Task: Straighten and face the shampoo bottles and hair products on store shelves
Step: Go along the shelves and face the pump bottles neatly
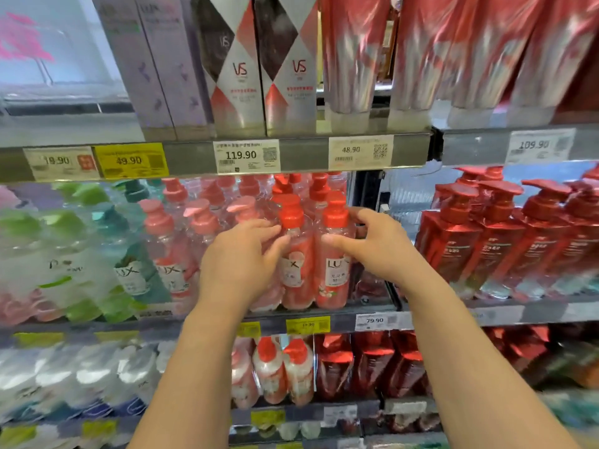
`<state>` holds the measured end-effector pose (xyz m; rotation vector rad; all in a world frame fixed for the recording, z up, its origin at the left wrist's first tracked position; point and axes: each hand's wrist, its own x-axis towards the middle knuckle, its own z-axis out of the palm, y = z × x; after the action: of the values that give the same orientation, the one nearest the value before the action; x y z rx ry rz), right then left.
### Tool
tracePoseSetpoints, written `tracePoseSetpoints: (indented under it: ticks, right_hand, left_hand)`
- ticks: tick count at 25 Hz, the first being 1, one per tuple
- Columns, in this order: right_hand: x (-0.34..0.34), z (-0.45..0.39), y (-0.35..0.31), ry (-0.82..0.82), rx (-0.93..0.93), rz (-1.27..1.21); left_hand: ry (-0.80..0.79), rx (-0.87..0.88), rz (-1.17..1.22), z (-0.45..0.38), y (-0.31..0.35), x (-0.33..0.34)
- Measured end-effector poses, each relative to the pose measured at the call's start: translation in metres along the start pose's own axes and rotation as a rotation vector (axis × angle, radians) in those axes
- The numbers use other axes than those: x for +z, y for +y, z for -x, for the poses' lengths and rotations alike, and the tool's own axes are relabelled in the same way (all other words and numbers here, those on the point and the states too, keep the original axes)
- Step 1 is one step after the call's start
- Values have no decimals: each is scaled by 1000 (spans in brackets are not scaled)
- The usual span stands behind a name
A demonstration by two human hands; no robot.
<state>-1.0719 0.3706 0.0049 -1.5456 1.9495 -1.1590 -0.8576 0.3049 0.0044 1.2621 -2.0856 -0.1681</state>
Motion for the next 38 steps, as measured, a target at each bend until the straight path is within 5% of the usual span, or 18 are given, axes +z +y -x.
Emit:
tracePoseSetpoints:
  ticks: [7, 11, 19, 30, 32, 36, 38]
  right_hand:
    - [12, 16, -10, 113, 79, -4]
    - [25, 33, -29, 653, -159, 163]
    - [69, 8, -74, 329, -35, 565]
    - [57, 12, -71, 106, -11, 386]
    - [59, 17, -72, 146, 4, 377]
    - [77, 32, -84, 655, -257, 219]
    - [97, 30, -97, 634, -312, 270]
  left_hand:
    - [-48, 137, 39, 4, -11, -5]
    - [-9, 159, 66, 5, -24, -15]
    - [80, 101, 21, 9, -36, -33]
    - [37, 60, 57, 7, -45, -43]
    - [62, 52, 100, 7, -51, -48]
    - [253, 13, 167, 4, -82, -67]
    - [296, -29, 158, 5, -95, -72]
